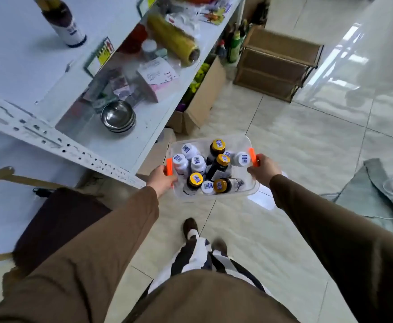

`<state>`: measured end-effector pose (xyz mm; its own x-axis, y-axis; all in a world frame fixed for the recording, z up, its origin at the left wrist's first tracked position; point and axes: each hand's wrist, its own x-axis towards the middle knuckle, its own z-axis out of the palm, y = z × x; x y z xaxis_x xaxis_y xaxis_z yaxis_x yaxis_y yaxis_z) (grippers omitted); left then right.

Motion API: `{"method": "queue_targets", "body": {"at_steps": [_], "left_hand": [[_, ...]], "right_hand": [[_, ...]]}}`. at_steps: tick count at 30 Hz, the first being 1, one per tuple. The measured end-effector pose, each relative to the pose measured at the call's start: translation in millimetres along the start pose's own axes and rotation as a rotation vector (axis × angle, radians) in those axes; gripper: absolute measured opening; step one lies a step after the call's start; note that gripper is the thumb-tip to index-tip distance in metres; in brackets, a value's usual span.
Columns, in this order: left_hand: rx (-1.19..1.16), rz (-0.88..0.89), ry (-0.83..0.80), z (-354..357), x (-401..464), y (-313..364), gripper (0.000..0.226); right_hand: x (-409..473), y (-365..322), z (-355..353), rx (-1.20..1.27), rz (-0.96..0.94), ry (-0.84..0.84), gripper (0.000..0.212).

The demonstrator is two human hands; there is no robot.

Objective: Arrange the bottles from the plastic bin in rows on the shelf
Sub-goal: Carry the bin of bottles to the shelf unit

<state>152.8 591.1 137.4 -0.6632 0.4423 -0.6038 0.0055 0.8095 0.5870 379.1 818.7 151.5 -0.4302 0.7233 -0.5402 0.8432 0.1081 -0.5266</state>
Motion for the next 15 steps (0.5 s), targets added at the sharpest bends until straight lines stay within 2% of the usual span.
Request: {"method": "queue_targets", "body": {"at_steps": [4, 8, 15], "left_hand": [[0.018, 0.027, -0.016, 16, 56, 50, 0.034], [0.073, 0.067, -0.066, 30, 115, 120, 0.020], [0.139, 0.162, -0.130, 58, 199, 256, 0.017]], "right_hand": [[50, 8, -34, 0.027, 0.032, 0.012, 0.019], [112, 9, -70, 0.117, 0.084, 0.043, 0.018], [206, 15, -144, 0.261, 0.194, 0.144, 0.021]]}}
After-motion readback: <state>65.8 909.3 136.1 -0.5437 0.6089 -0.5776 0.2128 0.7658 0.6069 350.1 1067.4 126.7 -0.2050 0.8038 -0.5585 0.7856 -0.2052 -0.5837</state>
